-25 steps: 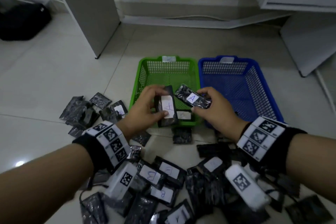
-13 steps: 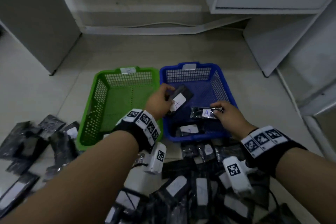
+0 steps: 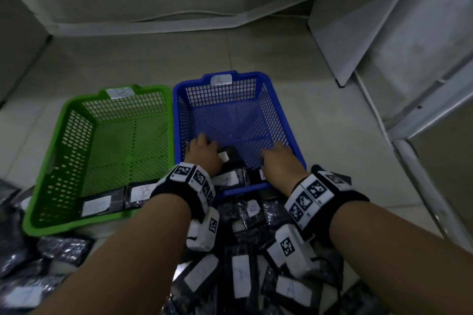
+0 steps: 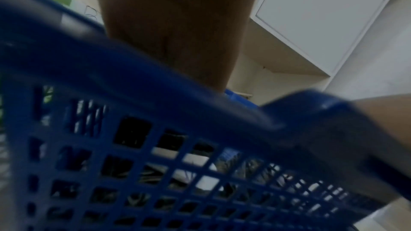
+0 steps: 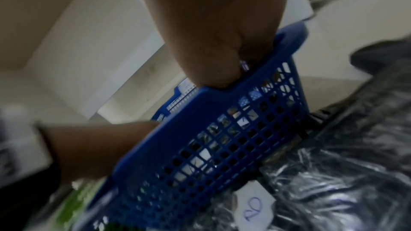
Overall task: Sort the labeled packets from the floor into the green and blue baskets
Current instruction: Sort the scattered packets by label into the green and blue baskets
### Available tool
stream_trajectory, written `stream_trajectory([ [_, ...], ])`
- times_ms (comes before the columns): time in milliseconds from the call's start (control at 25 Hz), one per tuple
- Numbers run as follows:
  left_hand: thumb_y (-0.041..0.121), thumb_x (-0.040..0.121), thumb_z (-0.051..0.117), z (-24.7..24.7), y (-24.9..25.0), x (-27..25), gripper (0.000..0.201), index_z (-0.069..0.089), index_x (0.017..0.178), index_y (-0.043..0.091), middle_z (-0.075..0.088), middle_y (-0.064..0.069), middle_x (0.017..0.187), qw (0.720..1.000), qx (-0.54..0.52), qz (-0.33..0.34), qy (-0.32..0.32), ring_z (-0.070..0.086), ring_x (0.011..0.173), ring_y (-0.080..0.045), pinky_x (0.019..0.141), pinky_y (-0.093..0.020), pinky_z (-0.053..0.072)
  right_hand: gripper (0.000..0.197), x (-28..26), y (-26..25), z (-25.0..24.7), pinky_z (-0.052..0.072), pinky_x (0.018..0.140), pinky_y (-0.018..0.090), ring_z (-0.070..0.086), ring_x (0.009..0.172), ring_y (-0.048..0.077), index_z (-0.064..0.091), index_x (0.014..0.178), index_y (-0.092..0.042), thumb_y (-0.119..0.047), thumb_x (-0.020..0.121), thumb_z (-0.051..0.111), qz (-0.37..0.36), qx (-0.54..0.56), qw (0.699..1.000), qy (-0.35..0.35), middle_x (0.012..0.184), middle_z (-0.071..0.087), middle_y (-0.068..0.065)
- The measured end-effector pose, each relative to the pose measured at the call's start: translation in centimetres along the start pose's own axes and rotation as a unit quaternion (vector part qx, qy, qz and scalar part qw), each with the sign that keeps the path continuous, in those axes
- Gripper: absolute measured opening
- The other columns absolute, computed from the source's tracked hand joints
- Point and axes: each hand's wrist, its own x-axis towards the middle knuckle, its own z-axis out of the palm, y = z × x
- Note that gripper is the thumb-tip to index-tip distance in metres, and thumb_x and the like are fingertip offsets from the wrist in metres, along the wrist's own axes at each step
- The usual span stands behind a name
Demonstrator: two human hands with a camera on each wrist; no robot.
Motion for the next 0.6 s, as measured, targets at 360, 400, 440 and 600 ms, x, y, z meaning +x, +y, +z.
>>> stream_trajectory([
  [360, 0.014, 0.081, 0.068, 1.1, -0.4, -2.8, 0.072, 0.033, 0.142, 0.03, 0.033, -0.006, 0.14, 0.995, 0.027, 0.088, -0.034, 0.039, 0.126, -0.031, 0.096, -0.048, 0.047, 0.038, 0.7, -0.9, -1.7, 0.044, 0.063, 0.031, 0.058, 0.084, 0.024, 0.053, 0.104, -0.013, -0.04, 0.082, 0.067, -0.127, -0.117, 0.985, -0.018, 0.093, 0.059, 0.005],
  [400, 0.013, 0.083, 0.066, 1.1, -0.5, -2.9, 0.069, 0.034, 0.141, 0.031, 0.034, -0.006, 0.14, 0.996, 0.029, 0.084, -0.029, 0.04, 0.126, -0.031, 0.095, -0.048, 0.047, 0.038, 0.6, -0.8, -1.7, 0.042, 0.061, 0.03, 0.059, 0.083, 0.025, 0.052, 0.105, -0.012, -0.04, 0.082, 0.065, -0.111, -0.097, 0.989, 0.019, 0.092, 0.059, 0.006],
  [440, 0.012, 0.083, 0.065, 1.1, -0.6, -3.1, 0.068, 0.035, 0.141, 0.032, 0.034, -0.006, 0.14, 0.996, 0.032, 0.079, -0.023, 0.04, 0.126, -0.031, 0.094, -0.048, 0.048, 0.037, 0.7, -0.5, -1.7, 0.041, 0.06, 0.03, 0.06, 0.085, 0.028, 0.052, 0.106, -0.01, -0.037, 0.084, 0.063, -0.085, -0.069, 0.993, 0.05, 0.095, 0.061, 0.009],
  [600, 0.016, 0.083, 0.067, 0.6, -0.8, -3.7, 0.061, 0.044, 0.137, 0.032, 0.033, -0.005, 0.136, 0.995, 0.029, 0.093, 0.018, 0.037, 0.125, -0.029, 0.094, -0.045, 0.047, 0.021, 1.6, -0.1, -1.2, 0.039, 0.065, 0.031, 0.06, 0.095, 0.032, 0.053, 0.112, 0.002, -0.002, 0.094, 0.042, -0.018, -0.018, 0.998, 0.053, 0.109, 0.062, 0.021],
])
